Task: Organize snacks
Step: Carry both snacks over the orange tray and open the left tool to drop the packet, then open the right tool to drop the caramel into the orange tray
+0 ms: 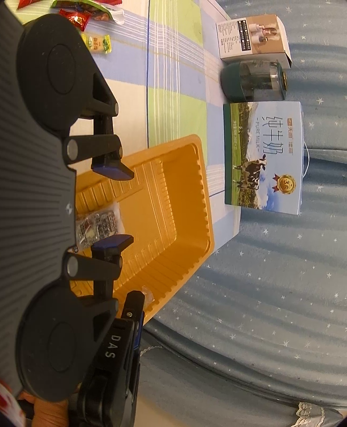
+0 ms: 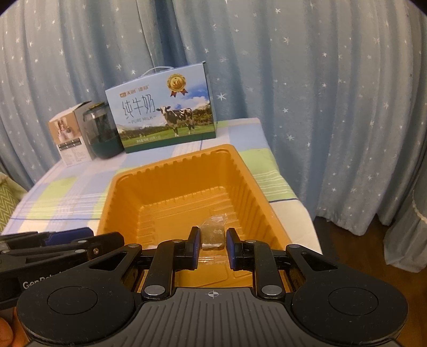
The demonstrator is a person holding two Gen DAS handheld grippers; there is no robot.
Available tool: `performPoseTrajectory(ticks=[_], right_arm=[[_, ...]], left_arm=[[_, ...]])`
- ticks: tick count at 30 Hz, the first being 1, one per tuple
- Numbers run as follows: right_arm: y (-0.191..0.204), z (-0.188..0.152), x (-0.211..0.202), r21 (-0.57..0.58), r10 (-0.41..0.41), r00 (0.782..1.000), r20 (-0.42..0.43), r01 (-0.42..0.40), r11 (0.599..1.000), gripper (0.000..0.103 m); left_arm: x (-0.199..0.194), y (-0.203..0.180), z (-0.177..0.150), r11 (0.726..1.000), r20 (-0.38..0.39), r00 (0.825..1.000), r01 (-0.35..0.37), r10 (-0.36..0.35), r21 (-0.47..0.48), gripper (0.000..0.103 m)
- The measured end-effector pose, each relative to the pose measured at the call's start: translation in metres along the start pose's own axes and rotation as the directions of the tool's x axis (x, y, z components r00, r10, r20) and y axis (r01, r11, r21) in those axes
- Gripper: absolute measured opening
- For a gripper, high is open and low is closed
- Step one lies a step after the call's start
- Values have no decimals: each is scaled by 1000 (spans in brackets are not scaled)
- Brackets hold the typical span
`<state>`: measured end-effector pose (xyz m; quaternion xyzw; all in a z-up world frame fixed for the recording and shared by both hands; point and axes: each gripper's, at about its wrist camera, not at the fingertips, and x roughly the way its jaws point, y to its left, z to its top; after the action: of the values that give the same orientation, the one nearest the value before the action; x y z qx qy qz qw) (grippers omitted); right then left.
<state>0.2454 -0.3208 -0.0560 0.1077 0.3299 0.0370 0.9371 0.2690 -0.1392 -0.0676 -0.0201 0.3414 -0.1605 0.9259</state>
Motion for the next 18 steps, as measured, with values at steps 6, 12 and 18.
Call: performPoseTrajectory(ticks=[6, 12, 18], right_arm=[[4, 2, 2, 1, 16, 1000, -3, -16, 1000, 21], [-2, 3, -2, 62, 6, 999, 37, -8, 998, 60], [-4, 6, -5, 95, -11, 999, 49, 6, 995, 60]], left_arm=[[-3, 13, -2, 1000, -2, 1000, -21, 21, -12, 41], [-8, 23, -4, 999, -4, 999, -40, 39, -21, 46], [-18, 32, -8, 998, -3, 999, -49, 49, -28, 48]])
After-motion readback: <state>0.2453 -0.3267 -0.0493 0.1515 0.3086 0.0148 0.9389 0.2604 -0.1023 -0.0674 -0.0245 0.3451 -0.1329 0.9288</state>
